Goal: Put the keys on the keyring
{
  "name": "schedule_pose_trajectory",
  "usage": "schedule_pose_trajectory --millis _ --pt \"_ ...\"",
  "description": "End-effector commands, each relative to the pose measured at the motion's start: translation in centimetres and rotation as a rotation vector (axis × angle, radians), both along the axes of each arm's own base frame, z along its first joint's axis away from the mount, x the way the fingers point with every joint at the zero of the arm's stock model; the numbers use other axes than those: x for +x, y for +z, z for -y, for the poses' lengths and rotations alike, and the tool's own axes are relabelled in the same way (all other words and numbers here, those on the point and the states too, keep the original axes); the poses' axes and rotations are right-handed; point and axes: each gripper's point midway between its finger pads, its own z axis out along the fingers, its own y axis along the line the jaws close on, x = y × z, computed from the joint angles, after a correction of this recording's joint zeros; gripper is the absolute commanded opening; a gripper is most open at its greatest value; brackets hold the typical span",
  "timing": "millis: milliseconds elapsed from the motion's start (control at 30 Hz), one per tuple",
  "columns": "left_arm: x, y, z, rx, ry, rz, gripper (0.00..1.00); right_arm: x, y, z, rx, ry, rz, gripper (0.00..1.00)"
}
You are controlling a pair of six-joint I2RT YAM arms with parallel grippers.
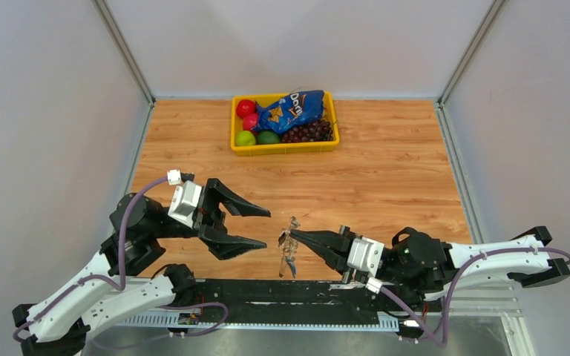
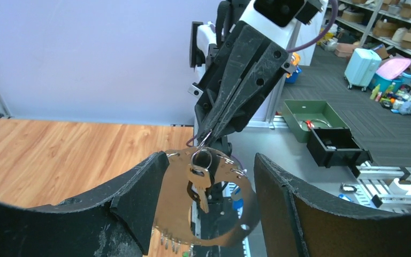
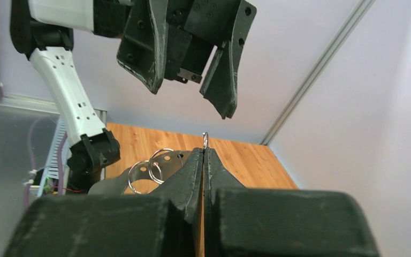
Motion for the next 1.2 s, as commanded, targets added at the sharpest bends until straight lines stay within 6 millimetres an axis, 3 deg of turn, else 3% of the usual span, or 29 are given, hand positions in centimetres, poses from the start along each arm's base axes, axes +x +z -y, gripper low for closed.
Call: schedule_pose_trajectory --millis 0,467,933,1167 --pt "-1.0 1.1 0.2 -0.072 -0.068 0.047 0.71 -1.6 4.8 1.3 0.151 0.114 -0.073 0.0" --pt "-2.3 3.1 -0.1 -0.181 -0.142 0.086 0.68 -2.5 7.0 1.2 0.246 0.188 -0.188 0.0" --pt "-2.1 3.1 0.4 -0.192 -0.156 0.081 0.48 -3.0 8.6 0.7 0.305 0.22 -0.21 0.0" --pt "-2.2 2.9 0.5 -0.189 -0.16 0.078 0.46 -3.0 9.1 0.0 0.31 0.214 -0.201 0.0"
